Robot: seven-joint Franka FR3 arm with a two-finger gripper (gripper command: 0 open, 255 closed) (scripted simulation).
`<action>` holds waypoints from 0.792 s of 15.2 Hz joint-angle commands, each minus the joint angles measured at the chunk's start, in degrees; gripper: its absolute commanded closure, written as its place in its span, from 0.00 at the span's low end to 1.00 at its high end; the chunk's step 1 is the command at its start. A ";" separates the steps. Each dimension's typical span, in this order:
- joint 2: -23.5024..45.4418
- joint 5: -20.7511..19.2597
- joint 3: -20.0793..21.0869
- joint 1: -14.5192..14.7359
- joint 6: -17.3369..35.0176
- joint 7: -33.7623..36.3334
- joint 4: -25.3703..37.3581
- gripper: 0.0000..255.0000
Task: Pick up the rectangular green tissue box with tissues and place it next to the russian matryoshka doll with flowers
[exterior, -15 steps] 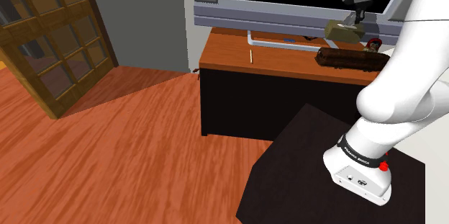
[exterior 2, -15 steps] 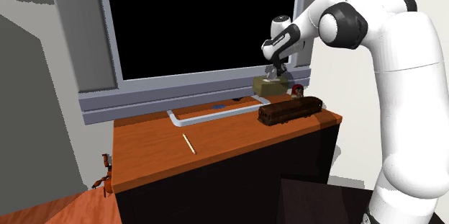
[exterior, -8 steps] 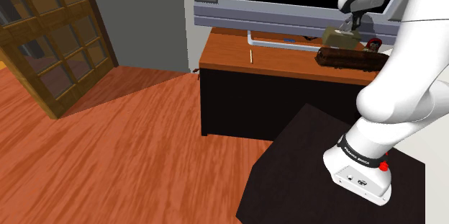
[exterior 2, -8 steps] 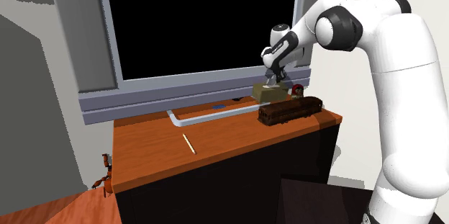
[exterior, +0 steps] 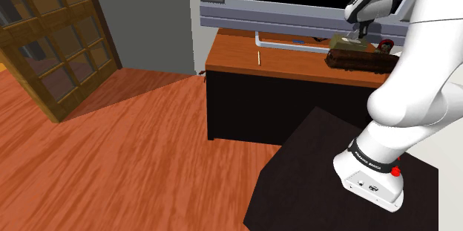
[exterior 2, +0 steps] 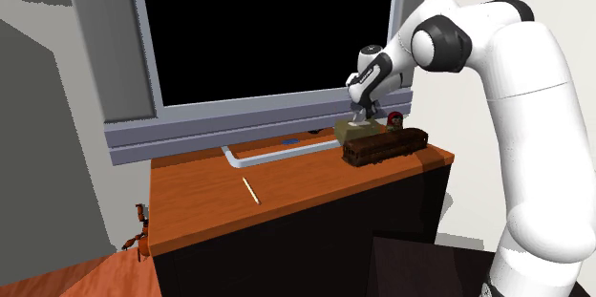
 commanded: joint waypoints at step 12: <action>2.27 0.53 0.46 -0.51 3.34 0.55 -1.28 1.00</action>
